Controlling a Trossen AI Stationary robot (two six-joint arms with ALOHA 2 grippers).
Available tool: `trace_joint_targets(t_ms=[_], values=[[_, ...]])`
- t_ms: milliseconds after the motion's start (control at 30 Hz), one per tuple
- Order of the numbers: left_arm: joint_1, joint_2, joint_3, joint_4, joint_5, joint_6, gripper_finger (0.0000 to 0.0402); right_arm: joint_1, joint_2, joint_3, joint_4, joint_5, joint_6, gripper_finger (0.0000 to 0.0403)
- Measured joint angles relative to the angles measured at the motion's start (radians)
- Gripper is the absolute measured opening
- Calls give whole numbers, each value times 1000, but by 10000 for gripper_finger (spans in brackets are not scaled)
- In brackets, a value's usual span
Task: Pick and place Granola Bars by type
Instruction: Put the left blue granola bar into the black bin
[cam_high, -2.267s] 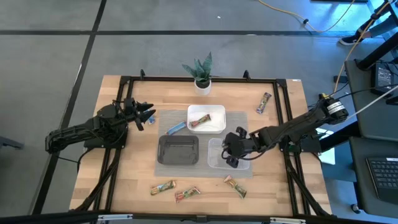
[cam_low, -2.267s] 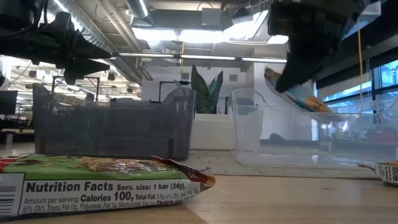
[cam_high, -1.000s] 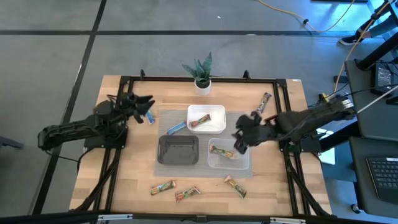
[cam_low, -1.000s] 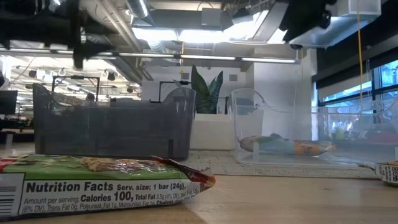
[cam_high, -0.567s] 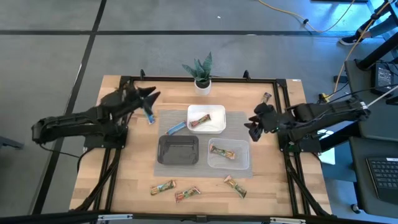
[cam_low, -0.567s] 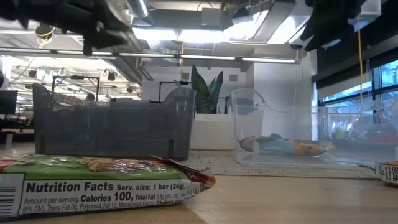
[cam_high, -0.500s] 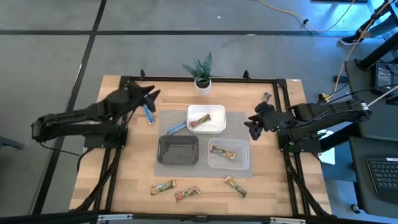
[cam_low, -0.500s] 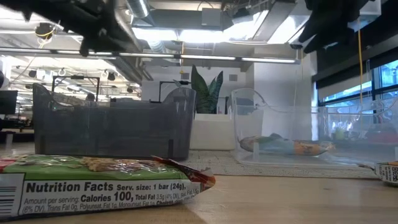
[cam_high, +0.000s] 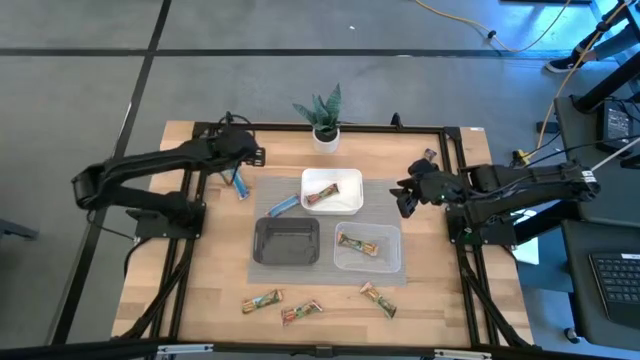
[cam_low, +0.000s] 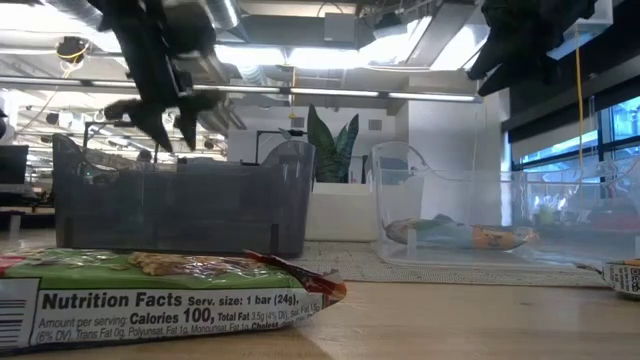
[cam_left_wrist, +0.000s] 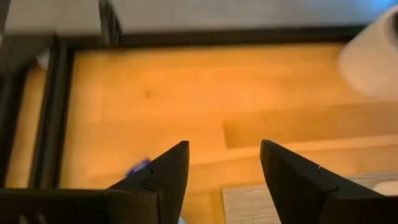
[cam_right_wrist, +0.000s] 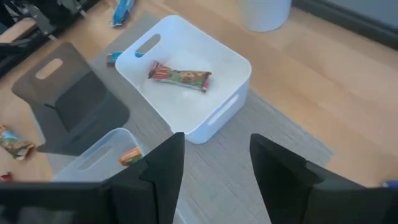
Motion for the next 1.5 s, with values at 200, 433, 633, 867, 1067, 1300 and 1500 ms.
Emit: trace_joint_targets(t_ms=[200, 433, 633, 867, 1067, 1300, 1500], values=[[34, 146, 0, -76, 68, -175, 191, -38, 0, 0, -1, -31, -95, 186], [39, 287, 0, -101, 135, -303, 191, -74, 0, 0, -3, -74, -199, 186], [39, 372, 0, -163, 157, -401, 191, -78, 0, 0, -6, -111, -274, 186], [39, 436, 0, -175, 200, -440, 191, -78, 0, 0, -13, -124, -327, 186], [39, 490, 5, -175, 229, -452, 191, -78, 0, 0, -14, -124, -348, 186], [38, 516, 5, -174, 215, -389, 191, -78, 0, 0, -22, -124, -361, 186], [39, 516, 4, -168, 239, -365, 181, -78, 0, 0, -34, -124, -355, 186]])
